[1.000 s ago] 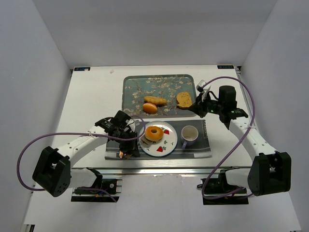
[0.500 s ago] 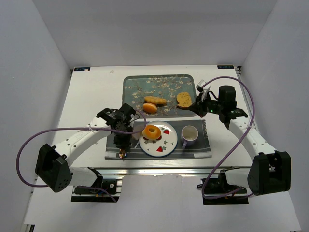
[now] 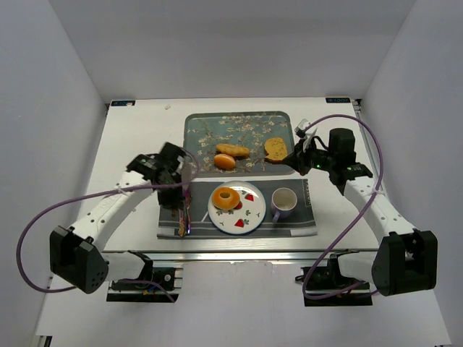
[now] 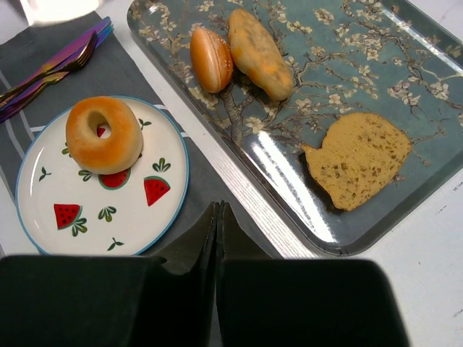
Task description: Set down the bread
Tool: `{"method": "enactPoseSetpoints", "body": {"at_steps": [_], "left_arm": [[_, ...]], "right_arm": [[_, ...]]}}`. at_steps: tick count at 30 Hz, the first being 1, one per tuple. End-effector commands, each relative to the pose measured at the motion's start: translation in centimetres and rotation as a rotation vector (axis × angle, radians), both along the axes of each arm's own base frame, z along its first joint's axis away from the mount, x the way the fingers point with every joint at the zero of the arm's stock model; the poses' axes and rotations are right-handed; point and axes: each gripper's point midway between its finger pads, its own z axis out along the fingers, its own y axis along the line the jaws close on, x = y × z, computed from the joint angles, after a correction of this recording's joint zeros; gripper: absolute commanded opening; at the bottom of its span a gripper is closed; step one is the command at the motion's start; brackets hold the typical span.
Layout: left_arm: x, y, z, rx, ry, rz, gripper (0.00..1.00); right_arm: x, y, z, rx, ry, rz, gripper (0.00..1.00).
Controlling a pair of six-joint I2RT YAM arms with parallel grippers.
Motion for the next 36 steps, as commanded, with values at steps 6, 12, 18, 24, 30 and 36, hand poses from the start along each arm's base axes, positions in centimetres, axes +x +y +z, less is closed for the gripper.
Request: {"method": "enactPoseSetpoints", "body": {"at_steps": [6, 12, 18, 24, 30, 36], "left_arm": [[11.1, 6.1, 1.8, -0.307, -0.360, 0.331, 0.00], [15.5, 8.9, -1.3, -0.332, -0.404, 0.316, 0.00], [17.0, 11.1, -5.1, -0.351, -0.355, 0.286, 0.00], [16.5, 13.0, -8.2, -0.366, -0.266, 0.290, 0.00], [16.5, 13.2, -8.6, -0.349, -0.264, 0.280, 0.01], [16.1, 14.0, -9.1, -0.323, -0.245, 0.304, 0.21]], "right_arm": [[-0.5, 0.1, 1.3, 0.017, -0.055, 0.025, 0.00], [-1.0, 0.2, 1.9, 0.017, -0.062, 0.049, 0.00], [-1.4, 0.0, 2.2, -0.003, -0.077, 0.059, 0.00], [-1.7, -0.1, 2.2, -0.002, -0.069, 0.050, 0.00], [-1.9, -0.3, 2.1, -0.005, -0.066, 0.035, 0.00], [-2.1, -0.4, 1.8, -0.004, -0.056, 0.031, 0.00]]}}
